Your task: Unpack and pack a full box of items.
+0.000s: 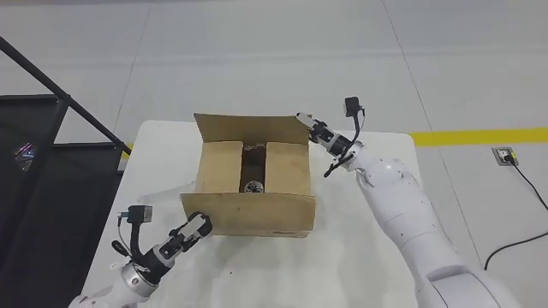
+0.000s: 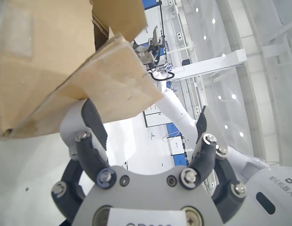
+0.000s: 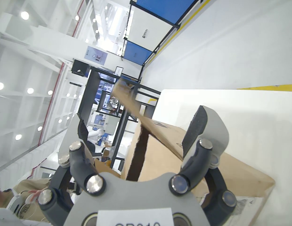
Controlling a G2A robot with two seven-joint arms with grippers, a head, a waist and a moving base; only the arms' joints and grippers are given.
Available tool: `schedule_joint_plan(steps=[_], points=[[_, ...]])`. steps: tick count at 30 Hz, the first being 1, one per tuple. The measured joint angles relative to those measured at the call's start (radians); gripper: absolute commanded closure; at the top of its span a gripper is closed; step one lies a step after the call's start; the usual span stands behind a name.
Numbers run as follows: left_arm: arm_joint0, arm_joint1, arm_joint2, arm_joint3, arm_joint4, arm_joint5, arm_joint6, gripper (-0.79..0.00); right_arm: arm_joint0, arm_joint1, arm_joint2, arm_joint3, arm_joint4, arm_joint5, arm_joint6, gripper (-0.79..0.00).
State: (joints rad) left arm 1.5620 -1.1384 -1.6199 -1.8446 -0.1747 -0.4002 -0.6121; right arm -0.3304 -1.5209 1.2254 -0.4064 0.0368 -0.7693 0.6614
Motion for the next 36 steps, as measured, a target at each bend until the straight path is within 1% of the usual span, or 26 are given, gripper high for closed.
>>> schedule_joint_plan(steps=[4, 8, 10, 15, 18, 22, 27, 30, 33, 36], points=[[-0.022, -0.002, 0.021, 0.000, 0.048, 0.022, 0.038, -0.785, -0.006, 0.016, 0.036, -0.025, 0.099, -0.043, 0.130, -0.785], [-0.048, -0.004, 0.048, -0.003, 0.104, 0.055, 0.073, -0.785, -0.027, 0.037, 0.073, -0.085, 0.199, -0.045, 0.285, -0.785], [-0.065, -0.005, 0.065, -0.003, 0.133, 0.073, 0.088, -0.785, -0.045, 0.049, 0.083, -0.137, 0.237, -0.015, 0.368, -0.785], [-0.111, -0.008, 0.107, 0.005, 0.194, 0.122, 0.115, -0.785, -0.119, 0.082, 0.092, -0.328, 0.272, 0.112, 0.501, -0.785], [-0.134, -0.008, 0.131, 0.006, 0.256, 0.135, 0.118, -0.785, -0.162, 0.106, 0.104, -0.427, 0.228, 0.182, 0.561, -0.785], [-0.149, -0.011, 0.163, 0.010, 0.294, 0.145, 0.134, -0.785, -0.220, 0.126, 0.108, -0.552, 0.154, 0.291, 0.571, -0.785], [-0.180, -0.014, 0.190, 0.030, 0.309, 0.168, 0.148, -0.785, -0.298, 0.138, 0.087, -0.705, 0.068, 0.476, 0.503, -0.785], [-0.197, -0.016, 0.204, 0.047, 0.312, 0.178, 0.155, -0.785, -0.327, 0.140, 0.064, -0.754, 0.011, 0.573, 0.438, -0.785], [-0.213, -0.018, 0.215, 0.065, 0.311, 0.186, 0.169, -0.785, -0.343, 0.139, 0.036, -0.774, 0.002, 0.643, 0.418, -0.785], [-0.220, -0.021, 0.216, 0.072, 0.300, 0.177, 0.202, -0.785, -0.349, 0.140, 0.019, -0.769, -0.010, 0.668, 0.400, -0.785]])
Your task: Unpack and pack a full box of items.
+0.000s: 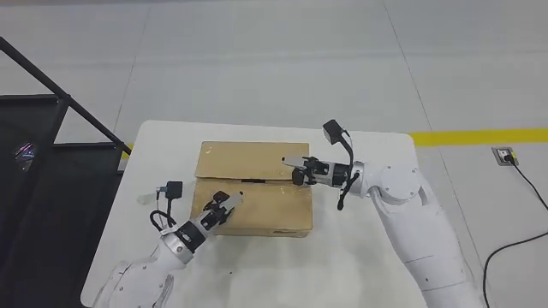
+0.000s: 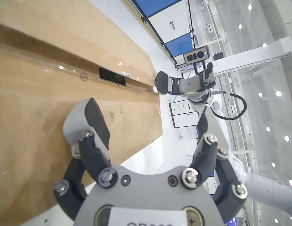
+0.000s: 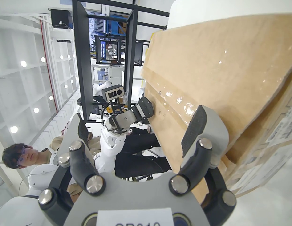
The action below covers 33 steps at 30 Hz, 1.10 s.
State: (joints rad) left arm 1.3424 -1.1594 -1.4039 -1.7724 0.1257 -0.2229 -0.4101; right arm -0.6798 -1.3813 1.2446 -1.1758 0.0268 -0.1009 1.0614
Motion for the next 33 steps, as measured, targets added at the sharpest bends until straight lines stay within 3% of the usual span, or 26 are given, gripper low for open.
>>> schedule_joint_plan(steps=[5, 11, 15, 18, 24, 33], points=[[0.052, 0.001, -0.065, -0.023, -0.048, -0.047, 0.086, -0.785, -0.005, 0.001, -0.018, 0.024, 0.012, -0.010, -0.010, -0.785], [0.168, 0.007, -0.211, -0.008, -0.187, -0.102, 0.155, -0.785, -0.005, 0.003, -0.033, 0.031, 0.019, -0.055, -0.027, -0.785], [0.232, 0.007, -0.280, 0.057, -0.305, -0.110, 0.171, -0.785, 0.002, 0.004, -0.045, 0.026, 0.015, -0.059, -0.033, -0.785], [0.233, 0.005, -0.282, 0.118, -0.370, -0.096, 0.150, -0.785, 0.012, 0.003, -0.060, 0.026, 0.015, -0.057, -0.036, -0.785], [0.114, 0.001, -0.252, 0.294, -0.554, -0.070, 0.007, -0.785, 0.035, 0.001, -0.093, 0.042, -0.003, -0.060, -0.054, -0.785], [-0.102, -0.016, -0.177, 0.528, -0.684, -0.042, -0.048, -0.785, 0.017, 0.010, -0.087, 0.052, 0.002, -0.082, -0.070, -0.785]])
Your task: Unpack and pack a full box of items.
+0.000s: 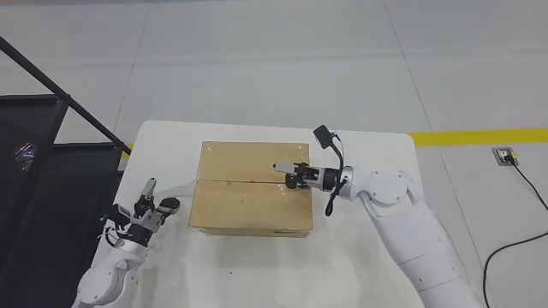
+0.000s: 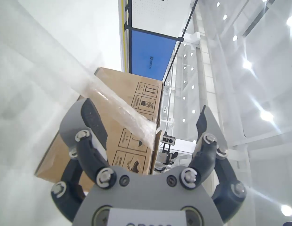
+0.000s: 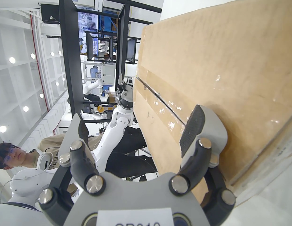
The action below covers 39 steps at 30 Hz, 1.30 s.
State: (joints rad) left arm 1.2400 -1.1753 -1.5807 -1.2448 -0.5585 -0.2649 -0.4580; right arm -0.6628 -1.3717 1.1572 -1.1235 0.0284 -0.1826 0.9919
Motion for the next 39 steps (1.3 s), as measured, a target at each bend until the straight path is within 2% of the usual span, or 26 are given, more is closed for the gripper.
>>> schedule_joint_plan(steps=[6, 13, 19, 24, 27, 33, 39], points=[[-0.081, -0.009, 0.043, 0.097, -0.019, 0.027, -0.026, -0.785, -0.038, 0.015, 0.032, -0.035, 0.004, -0.006, -0.001, -0.785], [-0.119, -0.017, 0.062, 0.155, -0.023, 0.002, -0.003, -0.785, -0.059, 0.026, 0.044, -0.064, 0.004, 0.002, -0.003, -0.785], [-0.146, -0.028, 0.061, 0.155, -0.052, -0.115, 0.044, -0.785, -0.054, 0.029, 0.038, -0.064, 0.009, 0.001, -0.003, -0.785], [-0.093, -0.026, 0.020, 0.056, -0.010, -0.240, 0.103, -0.785, -0.059, 0.035, 0.042, -0.075, 0.019, -0.021, -0.007, -0.785], [-0.053, -0.021, -0.011, -0.034, 0.051, -0.267, 0.148, -0.785, -0.065, 0.038, 0.051, -0.079, 0.033, -0.043, -0.015, -0.785], [0.028, -0.017, -0.038, -0.235, 0.223, -0.248, 0.237, -0.785, -0.075, 0.044, 0.064, -0.093, 0.060, -0.087, -0.027, -0.785], [0.078, -0.020, -0.031, -0.388, 0.368, -0.190, 0.314, -0.785, -0.096, 0.053, 0.087, -0.110, 0.082, -0.122, -0.039, -0.785]])
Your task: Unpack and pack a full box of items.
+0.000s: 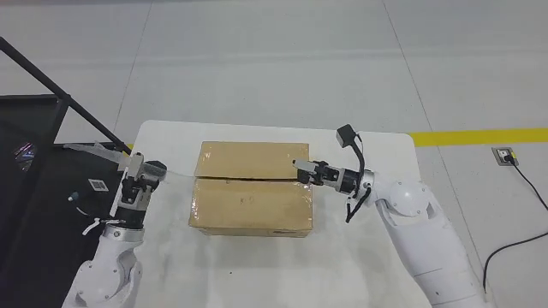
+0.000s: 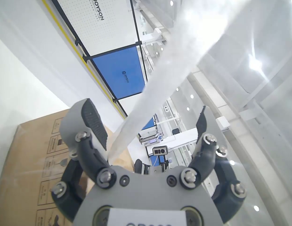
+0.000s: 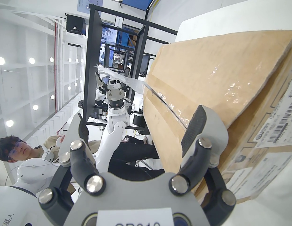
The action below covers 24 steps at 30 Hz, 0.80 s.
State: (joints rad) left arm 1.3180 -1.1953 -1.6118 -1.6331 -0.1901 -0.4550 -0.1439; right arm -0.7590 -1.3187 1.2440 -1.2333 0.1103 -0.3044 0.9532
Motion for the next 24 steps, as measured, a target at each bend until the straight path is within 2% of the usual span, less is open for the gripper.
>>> schedule_joint_plan(steps=[9, 17, 24], points=[[0.018, -0.008, 0.045, -0.126, 0.143, 0.090, 0.059, -0.785, -0.059, 0.023, 0.075, -0.039, 0.055, -0.056, 0.005, -0.785], [-0.018, -0.020, 0.140, -0.144, 0.268, 0.160, 0.090, -0.785, -0.086, 0.038, 0.108, -0.033, 0.088, -0.079, 0.024, -0.785], [-0.083, -0.032, 0.228, -0.105, 0.333, 0.213, 0.088, -0.785, -0.100, 0.050, 0.130, -0.019, 0.115, -0.103, 0.036, -0.785]])
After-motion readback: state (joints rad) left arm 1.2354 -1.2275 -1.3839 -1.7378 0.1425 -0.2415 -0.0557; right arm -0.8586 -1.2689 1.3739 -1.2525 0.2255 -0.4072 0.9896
